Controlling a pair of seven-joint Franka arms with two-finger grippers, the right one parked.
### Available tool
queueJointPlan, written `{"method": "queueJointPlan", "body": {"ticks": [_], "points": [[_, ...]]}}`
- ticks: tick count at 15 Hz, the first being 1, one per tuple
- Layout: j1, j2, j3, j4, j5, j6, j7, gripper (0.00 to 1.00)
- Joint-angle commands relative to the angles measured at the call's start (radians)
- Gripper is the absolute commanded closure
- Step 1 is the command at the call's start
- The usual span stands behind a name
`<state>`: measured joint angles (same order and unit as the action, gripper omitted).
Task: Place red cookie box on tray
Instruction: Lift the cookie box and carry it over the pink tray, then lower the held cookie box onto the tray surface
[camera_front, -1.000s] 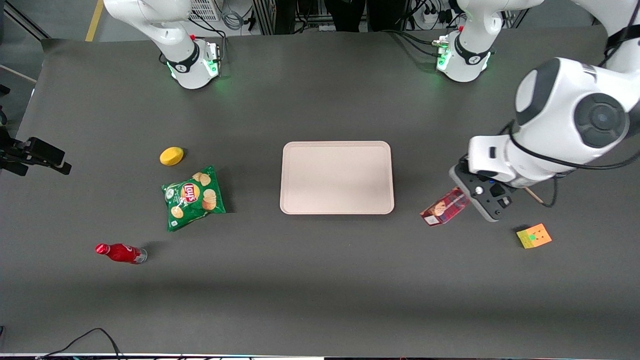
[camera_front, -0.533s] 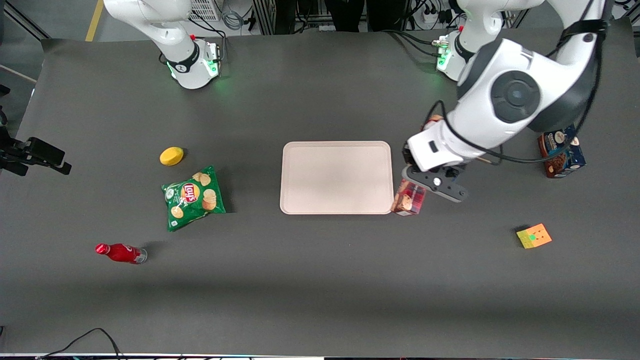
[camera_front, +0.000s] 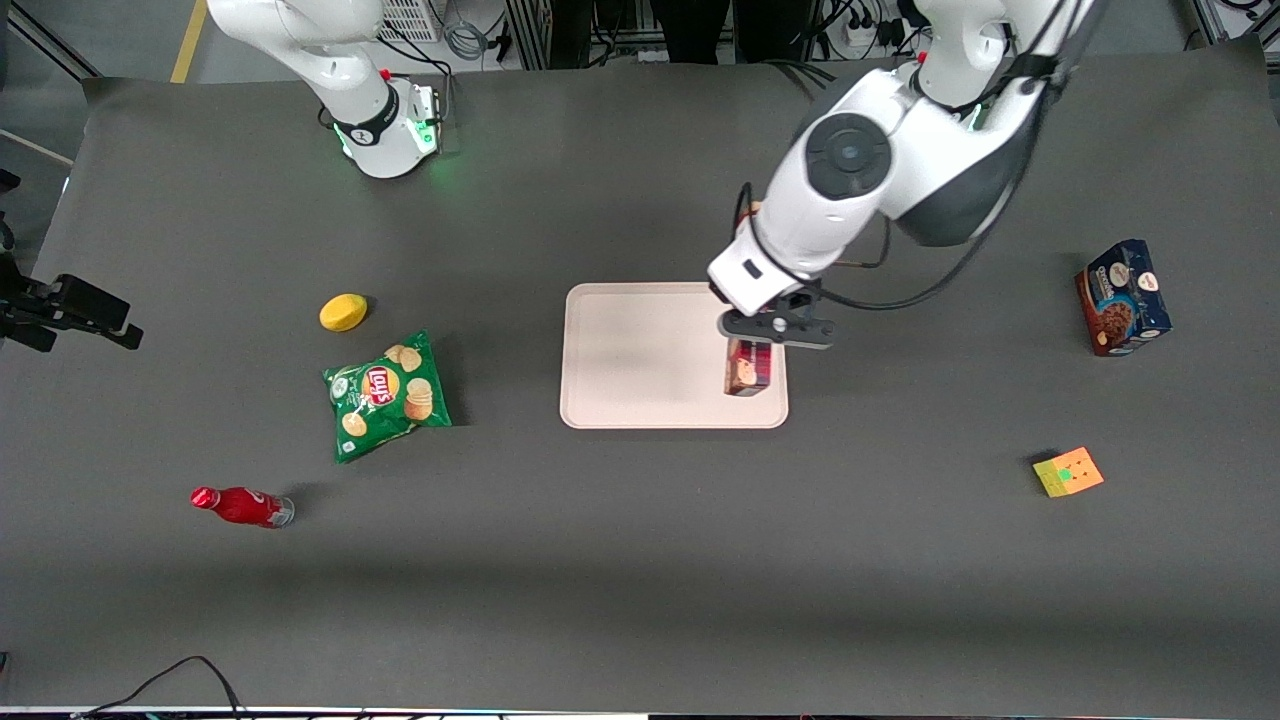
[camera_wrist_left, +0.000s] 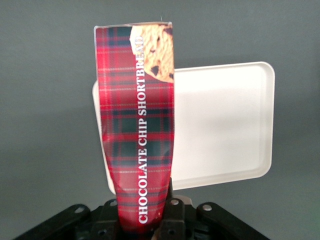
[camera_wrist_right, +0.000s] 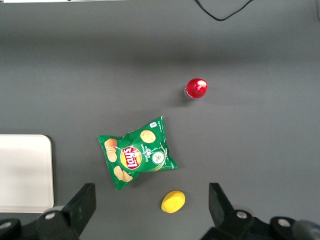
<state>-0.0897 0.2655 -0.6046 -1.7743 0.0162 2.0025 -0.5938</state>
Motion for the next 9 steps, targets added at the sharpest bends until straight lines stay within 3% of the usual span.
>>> {"method": "queueJointPlan", "body": {"ticks": [1,4,9], "points": [[-0.007,-0.034,0.009,-0.160,0.043,0.159,-0.037,1.00],[-0.004,-0.022,0.009,-0.262,0.096,0.290,-0.037,1.00],[-0.001,0.008,0.020,-0.367,0.110,0.464,-0.047,1.00]]}}
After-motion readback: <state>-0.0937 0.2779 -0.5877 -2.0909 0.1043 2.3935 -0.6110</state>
